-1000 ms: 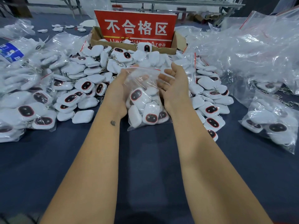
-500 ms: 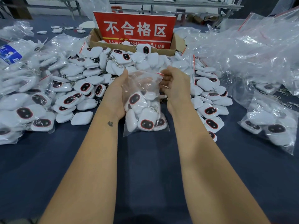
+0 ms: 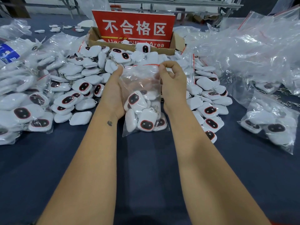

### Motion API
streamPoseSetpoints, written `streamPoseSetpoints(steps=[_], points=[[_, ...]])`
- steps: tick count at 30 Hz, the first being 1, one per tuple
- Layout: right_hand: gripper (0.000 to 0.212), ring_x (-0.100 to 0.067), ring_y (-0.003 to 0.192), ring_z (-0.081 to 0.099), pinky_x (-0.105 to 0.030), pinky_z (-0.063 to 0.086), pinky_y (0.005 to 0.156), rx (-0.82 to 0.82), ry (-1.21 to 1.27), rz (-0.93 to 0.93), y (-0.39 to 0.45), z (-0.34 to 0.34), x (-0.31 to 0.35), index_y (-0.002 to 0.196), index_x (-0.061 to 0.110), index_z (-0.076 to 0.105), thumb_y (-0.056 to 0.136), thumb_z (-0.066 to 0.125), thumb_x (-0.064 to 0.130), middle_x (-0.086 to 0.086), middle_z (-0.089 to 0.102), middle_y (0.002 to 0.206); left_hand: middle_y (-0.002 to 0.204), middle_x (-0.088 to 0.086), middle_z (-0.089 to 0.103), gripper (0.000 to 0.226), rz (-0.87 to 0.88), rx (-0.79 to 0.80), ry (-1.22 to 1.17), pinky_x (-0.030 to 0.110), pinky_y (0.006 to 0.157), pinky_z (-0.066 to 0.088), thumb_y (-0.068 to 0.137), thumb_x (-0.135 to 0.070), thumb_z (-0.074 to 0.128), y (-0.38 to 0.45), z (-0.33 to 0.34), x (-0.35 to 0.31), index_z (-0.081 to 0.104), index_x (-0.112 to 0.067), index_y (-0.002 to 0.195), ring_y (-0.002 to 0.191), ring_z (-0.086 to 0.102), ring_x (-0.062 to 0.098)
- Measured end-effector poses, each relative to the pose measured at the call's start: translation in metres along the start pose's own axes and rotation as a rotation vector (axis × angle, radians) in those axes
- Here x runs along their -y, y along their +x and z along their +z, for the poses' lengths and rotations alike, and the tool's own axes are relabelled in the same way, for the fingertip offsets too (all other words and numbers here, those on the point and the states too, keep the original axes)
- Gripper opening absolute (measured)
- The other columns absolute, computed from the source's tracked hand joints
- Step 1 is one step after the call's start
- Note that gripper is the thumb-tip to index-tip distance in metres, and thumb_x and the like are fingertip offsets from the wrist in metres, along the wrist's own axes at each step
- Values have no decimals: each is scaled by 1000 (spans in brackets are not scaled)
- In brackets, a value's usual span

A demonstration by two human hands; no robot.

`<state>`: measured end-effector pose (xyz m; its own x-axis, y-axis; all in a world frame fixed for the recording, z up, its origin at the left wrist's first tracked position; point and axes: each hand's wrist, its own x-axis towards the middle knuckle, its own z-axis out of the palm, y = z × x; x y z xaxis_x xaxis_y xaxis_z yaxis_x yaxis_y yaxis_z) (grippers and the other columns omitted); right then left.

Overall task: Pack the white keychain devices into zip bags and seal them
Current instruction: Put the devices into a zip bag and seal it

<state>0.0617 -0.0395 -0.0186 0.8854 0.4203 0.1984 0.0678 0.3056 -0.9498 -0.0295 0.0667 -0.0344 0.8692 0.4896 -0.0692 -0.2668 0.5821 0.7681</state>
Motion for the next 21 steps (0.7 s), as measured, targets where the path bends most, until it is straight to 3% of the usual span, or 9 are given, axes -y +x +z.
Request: streamPoseSetpoints(steps=[2, 7, 9, 12, 14, 21], points=[[14, -5, 51, 55, -19, 46, 48, -12, 31, 44, 0, -1, -1, 87, 18, 62, 98, 59, 9, 4, 61, 59, 110, 23, 71, 55, 43, -64, 36, 50, 81, 59, 101, -44, 42, 2, -1, 2, 77, -2, 99, 103, 70, 36], [25, -7, 49, 53, -19, 42, 47, -98, 174, 127, 5, -1, -2, 91, 17, 57, 88, 61, -7, -2, 61, 65, 91, 9, 74, 29, 202, -295, 266, 55, 93, 53, 96, -30, 61, 9, -7, 1, 77, -19, 75, 92, 71, 30], [28, -6, 48, 50, -18, 41, 47, -113, 216, 125, 5, -1, -3, 94, 17, 55, 87, 60, -10, 5, 58, 55, 92, 9, 74, 23, 181, -345, 234, 52, 91, 56, 92, -30, 67, 9, -8, 0, 75, -16, 77, 93, 70, 31], [33, -5, 49, 52, -18, 45, 54, -114, 254, 114, 6, -3, -5, 98, 18, 52, 87, 60, -11, 12, 57, 50, 74, 5, 74, 16, 215, -424, 112, 33, 66, 61, 91, -20, 69, 8, -7, -2, 69, -9, 79, 69, 71, 19], [34, -4, 50, 53, -18, 47, 56, -115, 248, 108, 6, -3, -5, 99, 19, 50, 88, 61, -12, 12, 59, 51, 64, 0, 71, 16, 266, -450, 107, 28, 58, 58, 92, -13, 67, 8, -7, -3, 66, -9, 76, 57, 67, 13], [36, -7, 49, 52, -18, 45, 51, -132, 234, 129, 4, -1, -6, 95, 20, 44, 86, 64, -9, 7, 63, 59, 57, -9, 66, 28, 339, -533, 263, 22, 60, 53, 97, -14, 61, 6, -2, 0, 66, -17, 69, 55, 60, 5]])
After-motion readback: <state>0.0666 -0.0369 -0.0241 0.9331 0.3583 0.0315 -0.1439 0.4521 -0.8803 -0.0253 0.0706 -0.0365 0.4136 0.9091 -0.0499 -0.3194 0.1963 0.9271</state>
